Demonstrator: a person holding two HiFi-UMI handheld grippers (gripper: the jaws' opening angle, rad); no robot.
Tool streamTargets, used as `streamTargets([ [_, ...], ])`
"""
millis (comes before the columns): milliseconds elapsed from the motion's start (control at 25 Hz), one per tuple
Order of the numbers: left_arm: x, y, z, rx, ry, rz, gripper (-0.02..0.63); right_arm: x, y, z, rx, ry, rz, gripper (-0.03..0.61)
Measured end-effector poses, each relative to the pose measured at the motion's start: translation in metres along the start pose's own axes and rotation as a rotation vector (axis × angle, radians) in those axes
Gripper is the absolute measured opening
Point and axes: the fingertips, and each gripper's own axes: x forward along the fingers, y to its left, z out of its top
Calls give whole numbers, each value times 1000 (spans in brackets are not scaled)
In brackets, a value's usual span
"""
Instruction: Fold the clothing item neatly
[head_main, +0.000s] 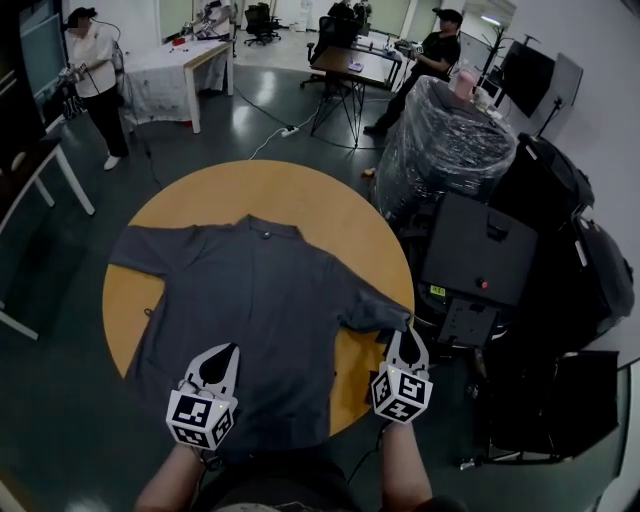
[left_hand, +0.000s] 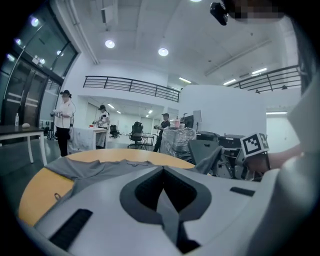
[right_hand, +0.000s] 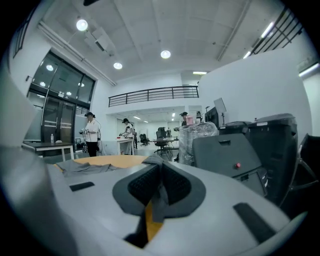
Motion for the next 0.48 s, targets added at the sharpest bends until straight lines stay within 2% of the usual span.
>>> streamTargets([
  [240, -1, 6, 11, 13, -9, 77, 8, 20, -4, 3, 16, -8, 31, 3],
  [480, -5, 22, 7, 12, 3, 108, 8, 30, 14, -7, 27, 17, 56, 3],
])
